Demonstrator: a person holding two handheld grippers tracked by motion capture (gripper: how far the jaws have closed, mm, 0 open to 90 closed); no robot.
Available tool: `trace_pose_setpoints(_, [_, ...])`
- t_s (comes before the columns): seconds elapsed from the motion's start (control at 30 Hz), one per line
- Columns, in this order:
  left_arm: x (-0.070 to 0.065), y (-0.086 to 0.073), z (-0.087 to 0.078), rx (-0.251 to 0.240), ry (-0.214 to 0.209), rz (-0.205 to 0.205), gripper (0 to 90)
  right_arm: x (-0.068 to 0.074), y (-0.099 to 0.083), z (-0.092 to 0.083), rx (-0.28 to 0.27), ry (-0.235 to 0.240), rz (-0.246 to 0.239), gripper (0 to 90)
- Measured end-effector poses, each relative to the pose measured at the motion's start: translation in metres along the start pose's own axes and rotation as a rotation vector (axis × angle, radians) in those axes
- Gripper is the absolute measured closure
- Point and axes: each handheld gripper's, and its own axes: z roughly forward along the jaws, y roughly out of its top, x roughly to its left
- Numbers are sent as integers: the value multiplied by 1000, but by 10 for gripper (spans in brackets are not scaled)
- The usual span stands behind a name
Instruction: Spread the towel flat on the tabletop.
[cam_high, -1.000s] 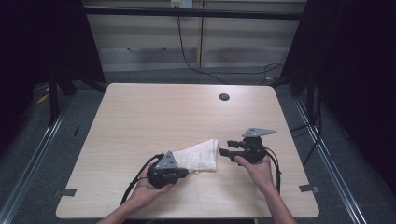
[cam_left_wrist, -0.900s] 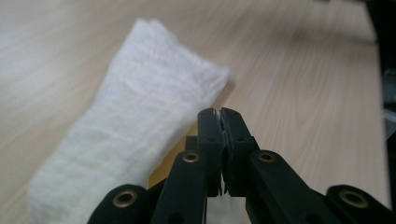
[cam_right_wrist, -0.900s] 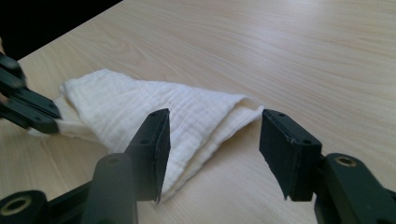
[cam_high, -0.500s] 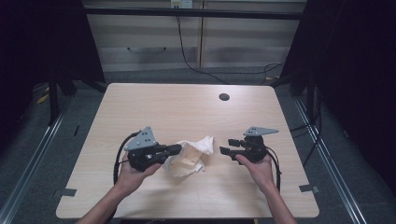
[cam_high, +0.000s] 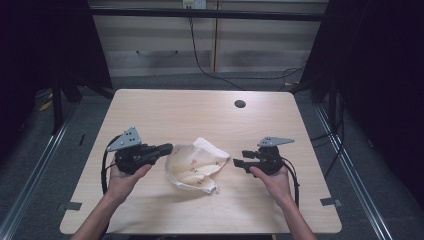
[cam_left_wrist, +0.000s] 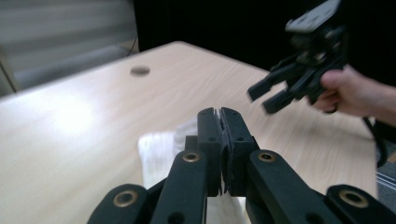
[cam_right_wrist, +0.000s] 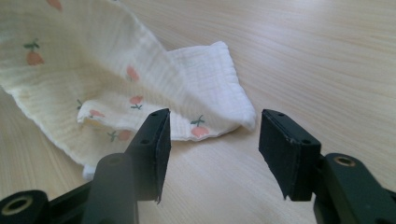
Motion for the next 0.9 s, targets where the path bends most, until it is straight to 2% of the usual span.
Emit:
trace_pose_setpoints(0.03, [2, -5, 2, 23, 22, 10, 879, 1, 0, 1, 3, 3, -2, 455])
trace_pose_setpoints(0.1, [9, -14, 5, 46, 33, -14, 878, 1, 0, 4, 11, 5, -11, 469])
trace_pose_setpoints(0.3, [28, -36, 11, 122, 91, -51, 879, 1, -1, 11, 31, 14, -25, 542])
trace_pose_setpoints(0.43, [41, -51, 11, 175, 131, -80, 878, 1, -1, 15, 39, 17, -28, 557])
trace_pose_setpoints(0.67, [64, -64, 0, 185, 209, -136, 879, 3, 0, 19, 51, 20, -47, 582])
trace_pose_setpoints(0.9, [80, -72, -8, 182, 247, -175, 879, 0, 5, 33, 65, 28, -73, 603])
